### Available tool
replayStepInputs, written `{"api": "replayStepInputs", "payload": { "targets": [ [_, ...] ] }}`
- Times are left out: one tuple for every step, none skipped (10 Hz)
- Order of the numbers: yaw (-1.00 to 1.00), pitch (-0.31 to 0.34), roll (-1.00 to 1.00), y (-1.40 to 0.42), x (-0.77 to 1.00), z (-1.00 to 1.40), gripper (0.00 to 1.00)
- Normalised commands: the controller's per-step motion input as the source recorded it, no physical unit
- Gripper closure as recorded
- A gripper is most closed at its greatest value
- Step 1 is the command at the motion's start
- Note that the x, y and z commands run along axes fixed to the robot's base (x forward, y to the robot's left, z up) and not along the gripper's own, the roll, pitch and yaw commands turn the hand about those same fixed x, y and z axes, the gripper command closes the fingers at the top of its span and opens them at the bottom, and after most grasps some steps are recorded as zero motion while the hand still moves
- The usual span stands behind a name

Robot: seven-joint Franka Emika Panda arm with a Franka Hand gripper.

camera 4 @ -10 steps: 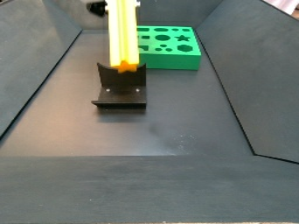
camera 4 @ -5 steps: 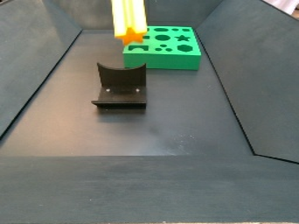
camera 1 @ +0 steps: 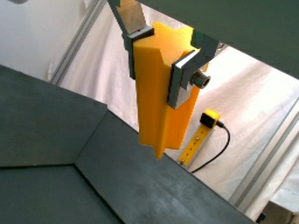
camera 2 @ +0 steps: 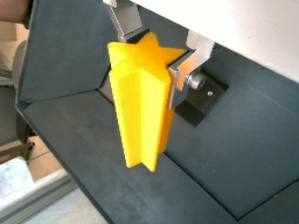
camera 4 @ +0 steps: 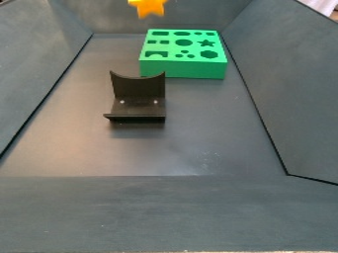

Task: Pick up the star object. Move up. Place the star object on the fixture. Regrasp the star object. Move to above the board. Insert the star object.
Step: Move to above the board.

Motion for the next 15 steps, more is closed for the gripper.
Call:
{"api": "replayStepInputs", "payload": {
  "targets": [
    [-0.01, 0.006, -0.06, 0.00, -0.03, 0.34, 1.00],
    [-0.01, 0.027, -0.06, 0.00, -0.03, 0.18, 1.00],
    [-0.01, -0.059, -1.00, -1.00, -0.41, 0.10, 1.00],
    [-0.01, -0.069, -1.00, -1.00, -0.41, 0.12, 1.00],
    [-0.01, -0.076, -1.00, -1.00, -0.44, 0.12, 1.00],
    [-0.01, -0.082, -1.00, -1.00, -0.45, 0.11, 1.00],
    [-0.01, -0.090, -1.00, -1.00, -0.47, 0.11, 1.00],
    [-0.02, -0.100, -1.00, -1.00, -0.50, 0.12, 1.00],
    [-0.02, -0.108, -1.00, -1.00, -0.54, 0.11, 1.00],
    [-0.02, -0.124, -1.00, -0.65, -0.42, 0.08, 1.00],
    [-0.02, -0.131, -1.00, -0.45, -0.33, 0.06, 1.00],
    [-0.03, -0.143, -1.00, -0.18, -0.21, 0.03, 1.00],
    [-0.03, -0.154, -1.00, -0.11, -0.18, 0.02, 1.00],
    [-0.03, -0.197, -1.00, 0.00, -0.14, 0.01, 1.00],
    [-0.03, -0.210, -0.95, 0.02, -0.13, 0.00, 1.00]
  ]
}}
